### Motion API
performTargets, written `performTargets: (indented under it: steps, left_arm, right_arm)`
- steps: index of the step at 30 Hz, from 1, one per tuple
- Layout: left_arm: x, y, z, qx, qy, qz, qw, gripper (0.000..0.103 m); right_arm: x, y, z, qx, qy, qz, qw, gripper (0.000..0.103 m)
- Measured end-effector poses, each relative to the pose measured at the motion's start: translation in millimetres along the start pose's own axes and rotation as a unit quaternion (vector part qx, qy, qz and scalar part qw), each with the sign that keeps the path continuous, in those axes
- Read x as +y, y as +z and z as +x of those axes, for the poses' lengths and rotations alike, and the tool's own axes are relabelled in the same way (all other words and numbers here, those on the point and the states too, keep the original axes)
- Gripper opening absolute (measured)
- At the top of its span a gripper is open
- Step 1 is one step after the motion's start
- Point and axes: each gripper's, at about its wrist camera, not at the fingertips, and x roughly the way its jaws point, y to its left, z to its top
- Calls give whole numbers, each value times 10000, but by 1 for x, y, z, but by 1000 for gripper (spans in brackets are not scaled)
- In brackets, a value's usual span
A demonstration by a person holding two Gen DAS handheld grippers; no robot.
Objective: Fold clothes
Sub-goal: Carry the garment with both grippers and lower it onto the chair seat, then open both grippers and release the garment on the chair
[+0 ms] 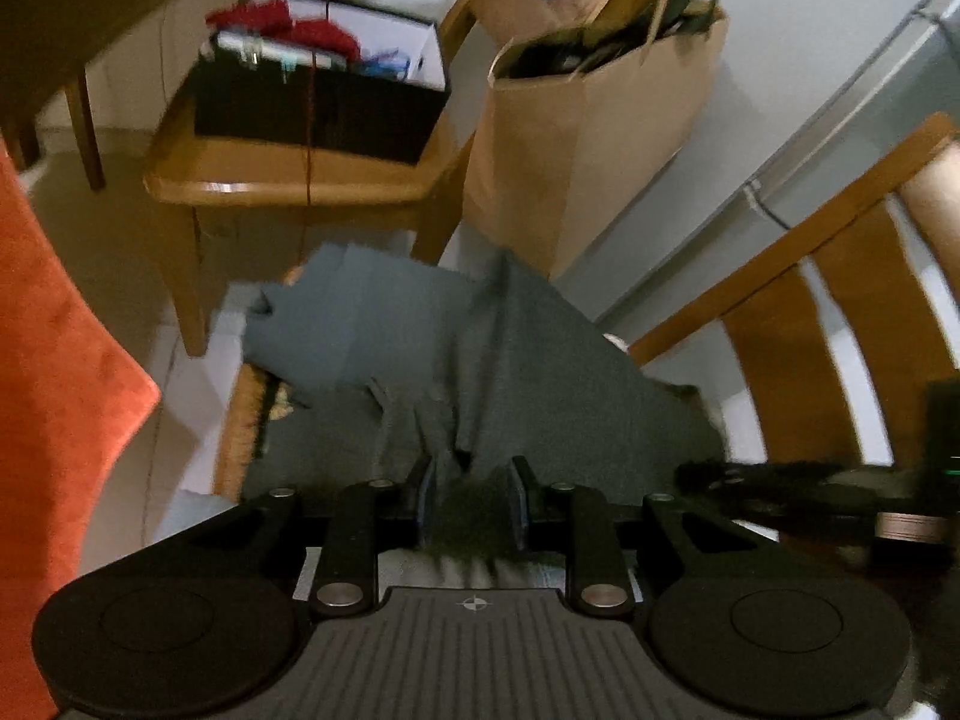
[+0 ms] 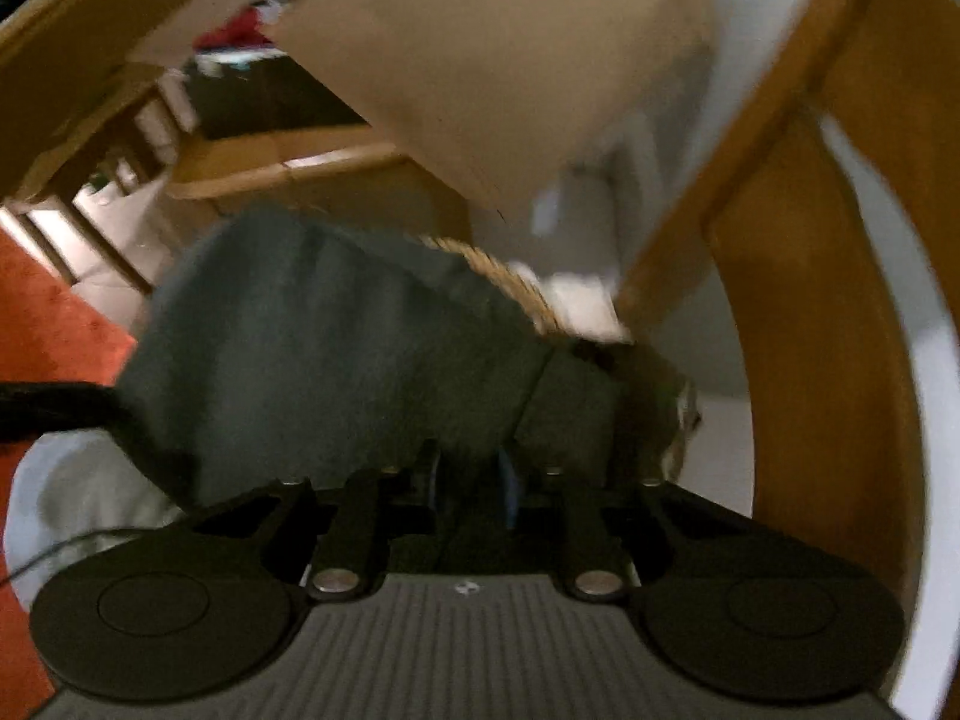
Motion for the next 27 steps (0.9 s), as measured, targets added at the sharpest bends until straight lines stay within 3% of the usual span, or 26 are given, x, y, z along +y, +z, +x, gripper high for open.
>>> performTargets:
  steps: [4, 9, 14, 16, 22, 24, 27]
  left_arm:
    - [-3, -8, -46, -124, -21, 107, 9999, 29]
    - [-10, -26, -93, -160, 33, 307, 9994, 34]
    - [-11, -43, -132, -241, 44, 351, 9991, 47]
    - [-11, -48, -147, -288, 42, 406, 9988, 55]
    - [-2, -62, -193, -551, 39, 407, 9976, 66]
    - [3, -68, -208, -640, 31, 395, 9972, 69]
    - [11, -77, -229, -725, 24, 402, 9966, 73]
  right_arm:
    - [-10, -11, 3, -162, 148, 145, 9997, 28]
    - [-7, -12, -2, -262, 198, 19, 9995, 40]
    - [3, -6, -24, -345, 232, 73, 9991, 44]
    - [8, -6, -40, -412, 267, 87, 9988, 49]
    - [34, -5, -79, -640, 503, 61, 9967, 68]
    - [46, -1, -82, -691, 586, 25, 9959, 81]
    - [68, 7, -77, -743, 564, 7, 9956, 85]
